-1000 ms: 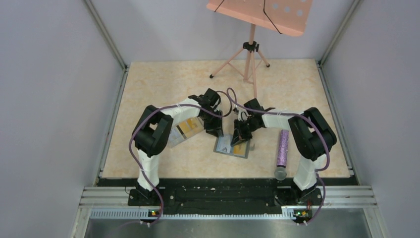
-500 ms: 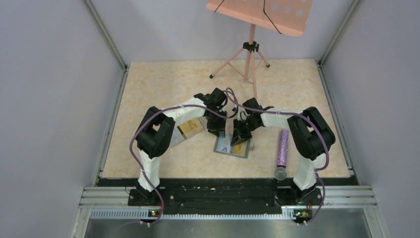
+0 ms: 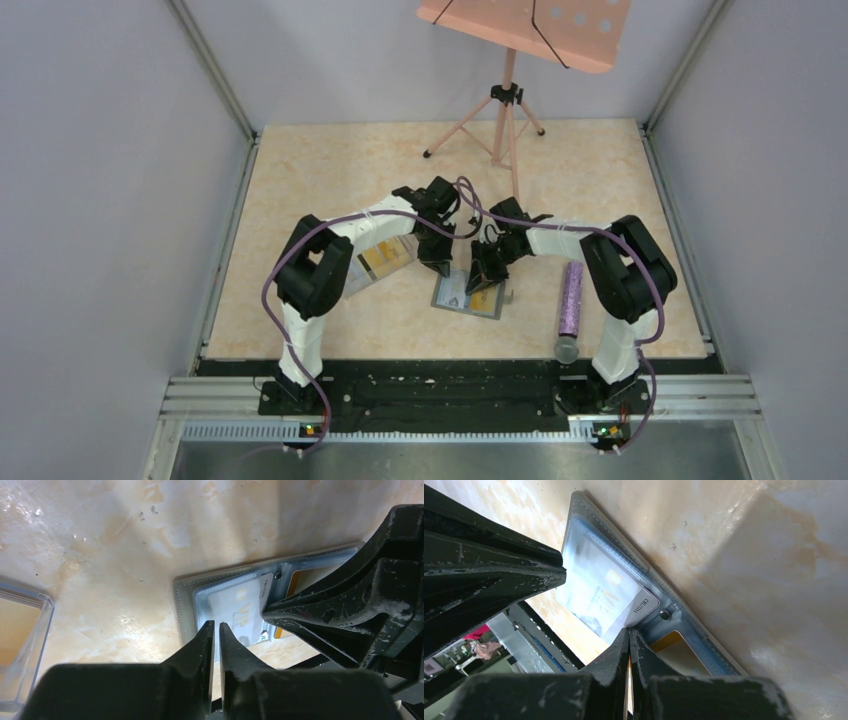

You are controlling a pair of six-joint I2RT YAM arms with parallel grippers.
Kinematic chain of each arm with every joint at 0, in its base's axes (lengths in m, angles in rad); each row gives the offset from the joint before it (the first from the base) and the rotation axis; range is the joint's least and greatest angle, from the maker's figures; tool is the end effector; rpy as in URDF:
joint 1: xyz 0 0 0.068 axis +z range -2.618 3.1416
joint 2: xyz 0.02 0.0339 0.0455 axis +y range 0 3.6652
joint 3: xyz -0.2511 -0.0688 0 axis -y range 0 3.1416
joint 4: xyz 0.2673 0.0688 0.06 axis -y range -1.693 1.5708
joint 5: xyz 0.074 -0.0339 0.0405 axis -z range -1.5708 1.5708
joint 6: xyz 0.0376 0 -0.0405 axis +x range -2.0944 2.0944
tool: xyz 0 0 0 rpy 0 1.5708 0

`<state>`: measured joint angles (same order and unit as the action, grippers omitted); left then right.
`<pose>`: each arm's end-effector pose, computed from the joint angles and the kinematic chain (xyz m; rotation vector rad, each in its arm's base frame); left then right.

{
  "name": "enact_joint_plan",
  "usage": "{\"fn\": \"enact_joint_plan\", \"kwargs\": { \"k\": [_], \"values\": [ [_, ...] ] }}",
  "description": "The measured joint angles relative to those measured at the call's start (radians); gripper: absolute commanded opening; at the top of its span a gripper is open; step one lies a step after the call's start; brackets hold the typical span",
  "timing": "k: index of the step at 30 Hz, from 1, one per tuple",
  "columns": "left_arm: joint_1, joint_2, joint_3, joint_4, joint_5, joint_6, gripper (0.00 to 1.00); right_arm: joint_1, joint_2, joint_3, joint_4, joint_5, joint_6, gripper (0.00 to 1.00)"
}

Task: Put the credit cards into the card holder
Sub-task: Turn over the card slot in the card holder.

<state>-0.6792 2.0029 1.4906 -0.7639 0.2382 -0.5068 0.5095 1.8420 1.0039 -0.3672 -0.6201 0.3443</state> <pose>0.3209 -0.2705 0.1570 0.3094 2.9661 -0.5431 0.2932 0.1888 0.0992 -0.4077 2.8573 1.0607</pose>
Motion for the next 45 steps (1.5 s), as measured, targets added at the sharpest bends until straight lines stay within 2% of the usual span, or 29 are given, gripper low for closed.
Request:
{"fn": "enact_joint_plan", "kwargs": {
  "k": [3, 7, 9, 14, 19, 25, 27, 30, 32, 45],
  "values": [
    [-0.002, 0.0, 0.0, 0.0, 0.006, 0.004, 0.15, 0.0, 0.0, 0.0, 0.0, 0.0, 0.0, 0.0],
    [-0.003, 0.0, 0.0, 0.0, 0.007, 0.01, 0.34, 0.0, 0.0, 0.0, 0.0, 0.0, 0.0, 0.0],
    [-0.003, 0.0, 0.0, 0.0, 0.005, 0.014, 0.37, 0.0, 0.0, 0.0, 0.0, 0.0, 0.0, 0.0],
    [-0.003, 0.021, 0.033, -0.024, -0.005, 0.025, 0.37, 0.0, 0.0, 0.0, 0.0, 0.0, 0.0, 0.0],
    [-0.003, 0.065, 0.063, -0.025, -0.004, 0.04, 0.3, 0.0, 0.0, 0.0, 0.0, 0.0, 0.005, 0.0],
    [-0.003, 0.081, 0.065, -0.027, -0.005, 0.058, 0.17, 0.0, 0.0, 0.0, 0.0, 0.001, 0.008, 0.0],
    [-0.002, 0.081, 0.065, -0.027, -0.004, 0.061, 0.17, 0.0, 0.0, 0.0, 0.0, 0.001, 0.008, 0.0],
    [-0.002, 0.081, 0.064, -0.024, -0.001, 0.06, 0.25, 0.0, 0.0, 0.0, -0.001, 0.001, 0.008, 0.0],
    [-0.002, 0.077, 0.055, -0.013, 0.008, 0.056, 0.26, 0.0, 0.0, 0.0, -0.001, 0.0, 0.008, 0.0],
    [0.008, 0.036, -0.006, 0.084, 0.097, 0.01, 0.23, 0.0, 0.0, 0.0, -0.034, -0.003, 0.008, 0.0]
  ]
}}
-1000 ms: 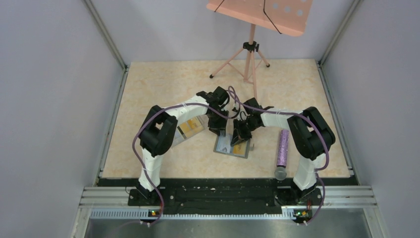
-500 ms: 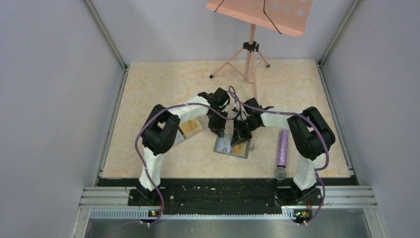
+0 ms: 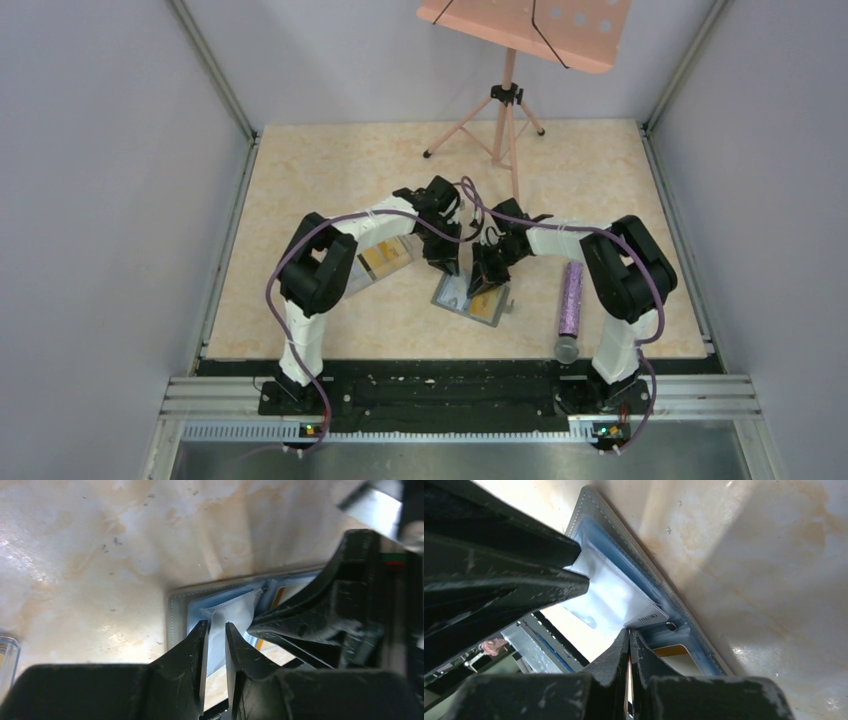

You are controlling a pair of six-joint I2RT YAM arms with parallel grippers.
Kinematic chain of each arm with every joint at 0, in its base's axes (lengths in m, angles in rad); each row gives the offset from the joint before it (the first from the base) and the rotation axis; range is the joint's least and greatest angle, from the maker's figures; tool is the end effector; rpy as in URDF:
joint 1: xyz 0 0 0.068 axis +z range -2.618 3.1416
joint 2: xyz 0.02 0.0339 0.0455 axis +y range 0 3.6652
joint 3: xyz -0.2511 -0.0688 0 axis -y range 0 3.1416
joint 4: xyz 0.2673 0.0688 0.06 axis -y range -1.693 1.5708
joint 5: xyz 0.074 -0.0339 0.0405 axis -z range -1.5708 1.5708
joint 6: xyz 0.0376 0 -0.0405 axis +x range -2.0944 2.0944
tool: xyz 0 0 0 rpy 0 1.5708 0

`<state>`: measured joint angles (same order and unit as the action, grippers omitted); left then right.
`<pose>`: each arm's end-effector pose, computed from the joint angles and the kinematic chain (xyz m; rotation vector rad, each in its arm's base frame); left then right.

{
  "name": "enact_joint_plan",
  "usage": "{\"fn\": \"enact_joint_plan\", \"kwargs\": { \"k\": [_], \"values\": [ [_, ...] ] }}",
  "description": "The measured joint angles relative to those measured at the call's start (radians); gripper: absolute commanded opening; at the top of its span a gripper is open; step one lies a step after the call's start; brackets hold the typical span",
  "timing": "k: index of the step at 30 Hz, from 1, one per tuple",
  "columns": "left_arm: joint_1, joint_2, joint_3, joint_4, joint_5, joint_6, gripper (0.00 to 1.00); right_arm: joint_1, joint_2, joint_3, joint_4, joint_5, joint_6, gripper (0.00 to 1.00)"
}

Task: Put the credit cards into the card holder
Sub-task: Turn over the card slot in the card holder.

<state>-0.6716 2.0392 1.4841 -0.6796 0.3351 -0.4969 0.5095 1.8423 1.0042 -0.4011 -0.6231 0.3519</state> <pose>0.3276 -0.2762 0.1443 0.3435 2.9473 -0.6960 0.2903 0.1873 0.0980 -0.3866 2.8973 1.0580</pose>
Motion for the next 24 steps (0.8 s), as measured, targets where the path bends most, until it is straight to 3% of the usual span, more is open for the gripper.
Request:
{"fn": "enact_joint_plan", "kwargs": {
  "k": [15, 24],
  "values": [
    [-0.002, -0.071, -0.048, 0.083, 0.159, -0.055, 0.27, 0.0, -0.001, 0.0, -0.007, 0.0, 0.0, 0.0],
    [-0.003, -0.071, -0.054, 0.07, 0.122, -0.046, 0.11, 0.0, -0.003, 0.0, -0.008, 0.002, 0.0, 0.0]
  ]
}}
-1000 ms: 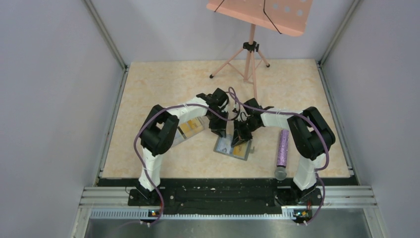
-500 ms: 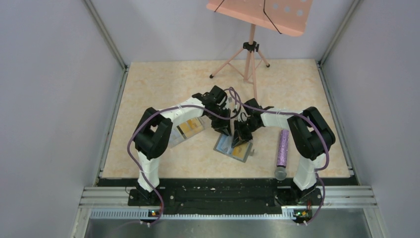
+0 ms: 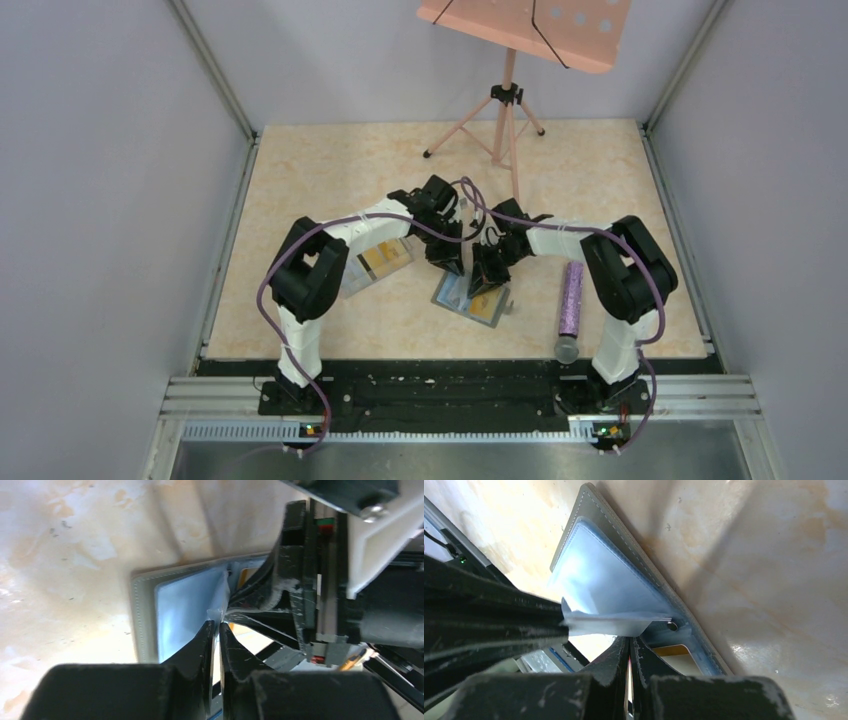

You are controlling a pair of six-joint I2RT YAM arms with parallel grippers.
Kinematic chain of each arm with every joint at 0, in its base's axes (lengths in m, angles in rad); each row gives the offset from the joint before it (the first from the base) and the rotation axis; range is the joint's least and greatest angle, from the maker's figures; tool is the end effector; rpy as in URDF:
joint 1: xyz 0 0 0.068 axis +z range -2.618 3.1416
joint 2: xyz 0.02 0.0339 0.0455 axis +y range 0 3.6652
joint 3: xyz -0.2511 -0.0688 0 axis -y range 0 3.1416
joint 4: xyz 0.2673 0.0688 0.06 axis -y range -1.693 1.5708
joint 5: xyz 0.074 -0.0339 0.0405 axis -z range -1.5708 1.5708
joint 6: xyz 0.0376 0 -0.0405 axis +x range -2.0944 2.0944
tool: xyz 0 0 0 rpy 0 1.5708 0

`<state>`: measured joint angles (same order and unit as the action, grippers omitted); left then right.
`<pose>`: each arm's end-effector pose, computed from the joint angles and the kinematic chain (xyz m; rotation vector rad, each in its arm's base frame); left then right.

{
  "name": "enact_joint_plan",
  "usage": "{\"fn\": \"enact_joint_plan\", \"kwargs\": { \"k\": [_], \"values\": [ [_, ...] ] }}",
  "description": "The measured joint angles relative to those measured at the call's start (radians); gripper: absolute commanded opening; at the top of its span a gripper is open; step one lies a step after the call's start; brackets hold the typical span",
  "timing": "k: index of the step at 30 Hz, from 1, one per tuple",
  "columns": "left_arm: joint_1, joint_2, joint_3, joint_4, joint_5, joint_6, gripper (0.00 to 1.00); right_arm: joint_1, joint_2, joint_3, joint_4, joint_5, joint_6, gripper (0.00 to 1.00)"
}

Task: Put the credit cards into the card holder
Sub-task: Turn over the card slot in the card holder.

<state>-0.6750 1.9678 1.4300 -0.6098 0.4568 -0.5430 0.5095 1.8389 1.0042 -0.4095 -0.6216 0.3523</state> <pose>0.3188 -0.2764 0.1614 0.3376 2.8999 -0.9143 0.2896 0.1869 0.0988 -0.3839 2.9030 1.0547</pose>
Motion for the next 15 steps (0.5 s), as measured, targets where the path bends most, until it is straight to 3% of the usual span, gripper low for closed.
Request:
{"fn": "enact_joint_plan", "kwargs": {
  "k": [3, 15],
  "values": [
    [0.0, 0.0, -0.001, -0.02, -0.036, 0.008, 0.0, 0.003, -0.006, 0.0, 0.0, 0.008, 0.0, 0.0],
    [-0.021, -0.014, -0.03, -0.107, -0.115, 0.015, 0.0, -0.007, -0.123, 0.0, 0.062, 0.035, 0.036, 0.0]
  ]
}}
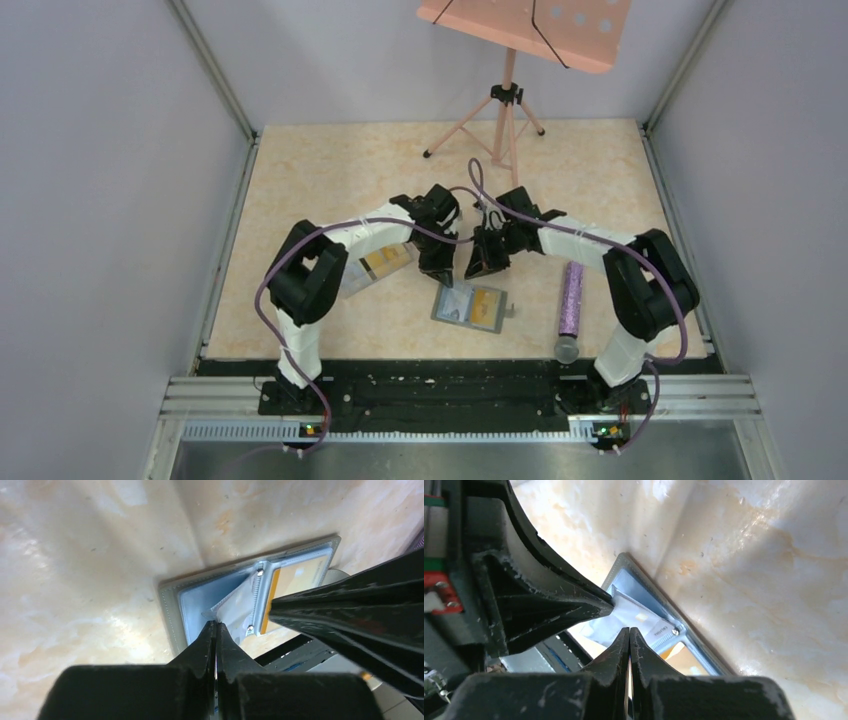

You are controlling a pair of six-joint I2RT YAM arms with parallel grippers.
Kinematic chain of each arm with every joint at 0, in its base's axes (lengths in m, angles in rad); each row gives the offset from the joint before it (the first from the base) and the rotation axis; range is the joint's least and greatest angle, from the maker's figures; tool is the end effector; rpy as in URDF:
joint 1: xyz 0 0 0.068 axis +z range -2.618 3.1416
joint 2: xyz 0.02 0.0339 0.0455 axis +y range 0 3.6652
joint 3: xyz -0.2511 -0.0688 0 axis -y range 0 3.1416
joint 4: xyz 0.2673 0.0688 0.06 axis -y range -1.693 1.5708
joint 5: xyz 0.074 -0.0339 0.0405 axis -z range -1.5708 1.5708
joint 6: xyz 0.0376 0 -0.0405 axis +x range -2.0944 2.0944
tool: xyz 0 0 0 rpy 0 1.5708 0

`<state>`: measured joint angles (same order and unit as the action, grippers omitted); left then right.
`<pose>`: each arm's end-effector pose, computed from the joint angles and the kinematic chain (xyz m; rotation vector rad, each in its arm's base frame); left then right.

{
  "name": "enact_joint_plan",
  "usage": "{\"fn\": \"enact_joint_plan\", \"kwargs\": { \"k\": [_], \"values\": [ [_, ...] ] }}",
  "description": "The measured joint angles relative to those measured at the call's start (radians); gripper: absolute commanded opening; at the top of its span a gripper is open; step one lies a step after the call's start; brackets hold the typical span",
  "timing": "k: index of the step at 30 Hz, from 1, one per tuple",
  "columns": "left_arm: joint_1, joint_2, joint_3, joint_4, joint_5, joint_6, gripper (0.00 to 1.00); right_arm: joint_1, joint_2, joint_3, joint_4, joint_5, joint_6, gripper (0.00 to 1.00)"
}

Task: Put the credit cards into the card holder
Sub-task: Turn over the card slot in the card holder.

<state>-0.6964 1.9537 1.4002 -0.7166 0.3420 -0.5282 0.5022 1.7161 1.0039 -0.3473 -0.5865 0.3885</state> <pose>0.3027 -0.2696 0.1524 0.3318 2.9975 -0.6885 0.2963 0.1864 0.1408 -0.3717 2.7244 1.0556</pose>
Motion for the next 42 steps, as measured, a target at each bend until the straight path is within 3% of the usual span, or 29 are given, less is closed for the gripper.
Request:
{"fn": "enact_joint_plan", "kwargs": {
  "k": [13, 27, 42],
  "values": [
    [0.014, -0.063, -0.008, -0.036, -0.023, -0.051, 0.0, -0.096, -0.126, -0.038, -0.022, 0.045, -0.029, 0.0],
    [0.009, -0.062, 0.134, -0.207, -0.156, -0.037, 0.0, -0.119, -0.122, -0.173, -0.061, 0.051, -0.077, 0.0],
    [-0.04, 0.052, 0.155, -0.123, -0.006, -0.083, 0.22, -0.119, -0.04, -0.192, -0.002, 0.002, -0.072, 0.0]
  ]
}}
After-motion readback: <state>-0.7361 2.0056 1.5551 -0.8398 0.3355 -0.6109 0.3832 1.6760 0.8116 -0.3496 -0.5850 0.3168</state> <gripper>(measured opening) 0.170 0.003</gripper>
